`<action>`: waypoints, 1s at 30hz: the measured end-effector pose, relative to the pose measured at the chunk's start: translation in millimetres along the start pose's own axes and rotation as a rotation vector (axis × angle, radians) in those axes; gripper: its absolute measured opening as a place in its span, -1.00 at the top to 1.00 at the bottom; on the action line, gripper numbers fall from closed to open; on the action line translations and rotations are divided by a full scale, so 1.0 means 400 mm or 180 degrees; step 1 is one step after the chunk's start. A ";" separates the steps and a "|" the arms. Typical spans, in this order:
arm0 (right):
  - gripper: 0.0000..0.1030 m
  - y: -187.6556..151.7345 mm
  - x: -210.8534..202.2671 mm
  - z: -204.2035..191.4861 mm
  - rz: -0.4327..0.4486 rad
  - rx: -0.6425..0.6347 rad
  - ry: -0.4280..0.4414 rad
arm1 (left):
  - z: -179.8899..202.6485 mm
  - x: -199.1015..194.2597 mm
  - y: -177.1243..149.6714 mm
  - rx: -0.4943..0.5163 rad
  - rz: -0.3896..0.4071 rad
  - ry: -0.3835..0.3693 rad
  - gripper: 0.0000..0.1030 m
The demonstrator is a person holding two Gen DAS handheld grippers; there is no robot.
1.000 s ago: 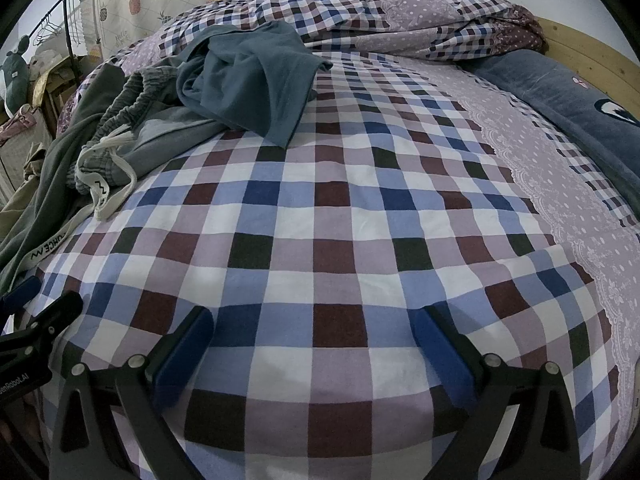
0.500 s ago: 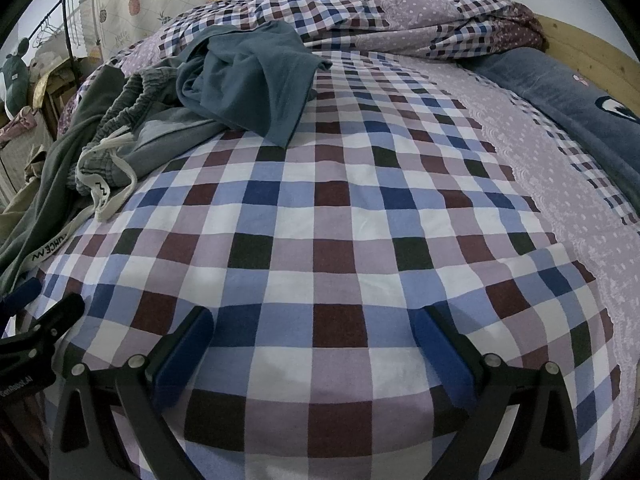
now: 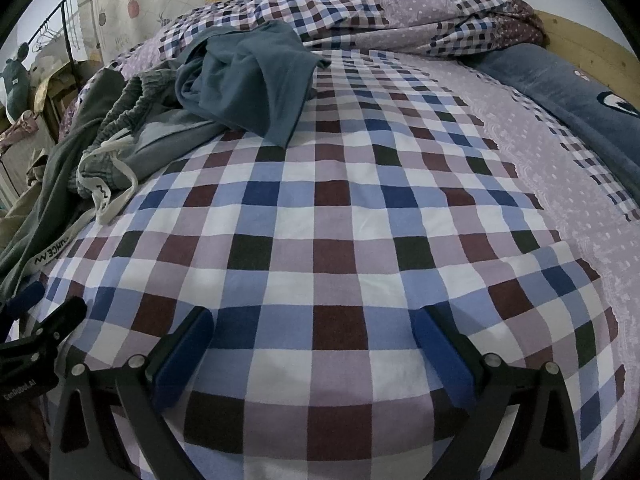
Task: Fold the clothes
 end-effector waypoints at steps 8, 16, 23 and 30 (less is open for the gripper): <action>-1.00 0.001 -0.012 0.004 0.0064 0.0068 0.0091 | -0.005 -0.081 0.018 0.0098 0.0375 0.0019 -0.99; -1.00 0.006 -0.033 -0.013 0.0183 0.0024 0.0235 | -0.082 -0.167 0.052 -0.0091 0.0776 0.0049 -0.98; -0.99 0.015 -0.068 -0.034 0.0395 0.0023 0.0440 | -0.229 -0.219 0.054 -0.0502 0.0849 0.0204 -0.98; -0.99 0.018 -0.089 -0.070 0.0465 -0.0053 0.0571 | -0.398 -0.258 0.020 -0.0873 0.0907 0.0572 -0.96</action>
Point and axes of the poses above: each gripper's, at about its wrist camera, not at the fingertips, and x roughly the way its jaws point, z to its right, y to its top, the point moved 1 cm from there along x, roughly the way its jaws point, and after that the axes turned 1 degree about -z, right-handed, at the moved point
